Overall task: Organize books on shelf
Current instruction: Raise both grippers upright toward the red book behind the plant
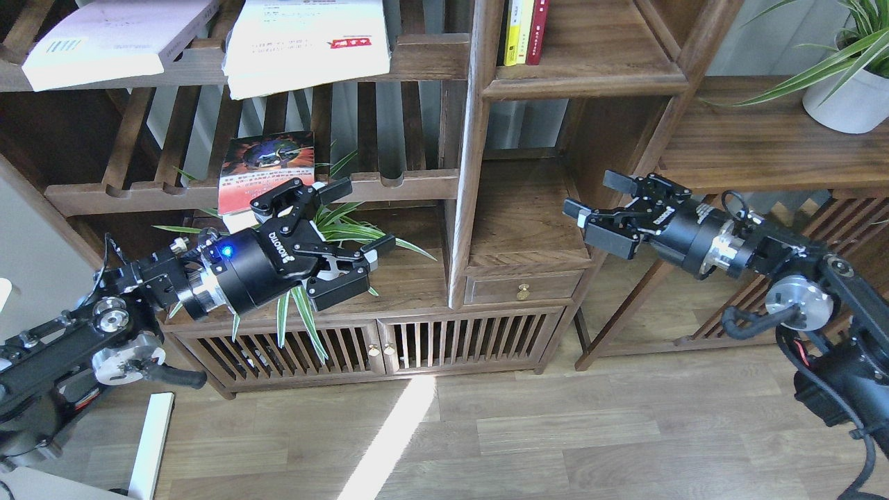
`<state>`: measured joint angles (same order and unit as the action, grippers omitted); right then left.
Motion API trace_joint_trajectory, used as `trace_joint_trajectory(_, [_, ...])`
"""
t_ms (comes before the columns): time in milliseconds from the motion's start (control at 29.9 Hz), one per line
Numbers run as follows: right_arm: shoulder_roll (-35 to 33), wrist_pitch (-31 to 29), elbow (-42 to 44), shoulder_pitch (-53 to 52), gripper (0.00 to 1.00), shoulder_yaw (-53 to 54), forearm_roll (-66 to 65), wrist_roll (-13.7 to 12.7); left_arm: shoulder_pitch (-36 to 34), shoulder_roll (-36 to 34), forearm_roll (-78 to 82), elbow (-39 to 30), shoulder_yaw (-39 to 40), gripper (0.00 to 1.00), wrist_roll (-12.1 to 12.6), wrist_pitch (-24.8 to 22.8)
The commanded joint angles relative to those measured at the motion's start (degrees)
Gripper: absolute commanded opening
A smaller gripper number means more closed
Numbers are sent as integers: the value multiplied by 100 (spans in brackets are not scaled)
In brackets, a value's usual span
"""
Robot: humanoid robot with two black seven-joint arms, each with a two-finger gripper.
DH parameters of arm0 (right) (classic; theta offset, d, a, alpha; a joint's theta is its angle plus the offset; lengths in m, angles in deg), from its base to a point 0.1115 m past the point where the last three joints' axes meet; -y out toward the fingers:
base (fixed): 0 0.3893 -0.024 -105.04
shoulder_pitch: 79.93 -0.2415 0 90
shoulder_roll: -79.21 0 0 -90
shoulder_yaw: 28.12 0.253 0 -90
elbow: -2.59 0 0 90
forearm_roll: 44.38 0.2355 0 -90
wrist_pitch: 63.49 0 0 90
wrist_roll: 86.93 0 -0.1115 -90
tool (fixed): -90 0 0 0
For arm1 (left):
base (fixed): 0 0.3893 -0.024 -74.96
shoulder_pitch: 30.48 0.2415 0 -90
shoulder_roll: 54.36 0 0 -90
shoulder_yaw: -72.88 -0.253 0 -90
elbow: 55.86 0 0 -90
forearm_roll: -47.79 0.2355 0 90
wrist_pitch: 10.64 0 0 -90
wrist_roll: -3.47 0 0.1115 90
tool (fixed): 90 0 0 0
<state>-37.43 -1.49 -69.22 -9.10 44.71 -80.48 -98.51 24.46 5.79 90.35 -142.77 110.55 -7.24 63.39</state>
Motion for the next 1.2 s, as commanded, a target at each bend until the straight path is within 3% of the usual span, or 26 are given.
trace_joint_trajectory(0, [212,0,-8,0,100,-32,6,-37,-10,-64,15,-1,30,99,121,6])
trace_joint_trajectory(67, [326,0,1,0,100,-32,6,-37,-10,-91,15,-1,39,99,236,-11])
trace_joint_trajectory(334, [397,0,36,62,100,-50,6,-81,60,85,-47,25,13,99,157,-20])
trace_joint_trajectory(535, [476,0,98,79,100,-260,6,-90,367,234,-38,8,-93,99,-458,-20])
trace_joint_trajectory(769, [582,0,107,88,100,-155,41,-116,455,348,-221,95,4,99,-467,-11])
trace_joint_trajectory(1170, [792,0,80,308,100,-41,1069,-125,1281,638,-3148,104,301,99,-511,68])
